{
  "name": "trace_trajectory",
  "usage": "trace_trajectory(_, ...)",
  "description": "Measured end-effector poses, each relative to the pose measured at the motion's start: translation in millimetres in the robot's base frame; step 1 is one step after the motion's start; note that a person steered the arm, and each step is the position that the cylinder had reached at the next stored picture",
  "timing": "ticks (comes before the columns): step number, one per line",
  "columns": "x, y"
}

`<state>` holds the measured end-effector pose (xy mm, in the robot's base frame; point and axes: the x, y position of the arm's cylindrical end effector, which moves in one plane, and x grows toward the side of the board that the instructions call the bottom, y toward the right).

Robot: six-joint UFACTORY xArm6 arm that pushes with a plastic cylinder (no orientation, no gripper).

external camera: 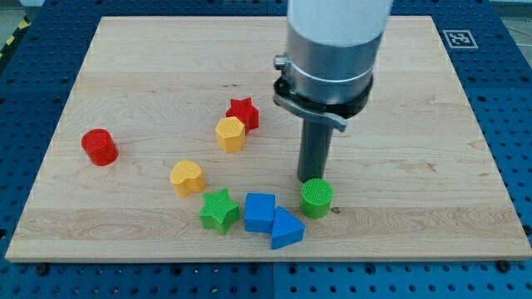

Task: Slightly push the blue triangle upwards

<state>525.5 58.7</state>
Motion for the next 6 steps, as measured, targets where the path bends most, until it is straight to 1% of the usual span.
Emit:
trace_trajectory(2, 31.5, 7.7)
trace_trajectory(3, 31.5, 11.2)
trace_trajectory(4, 43.2, 46.2)
trace_trajectory(5, 70.8, 46.8)
trace_trajectory(6, 92.7, 27.5)
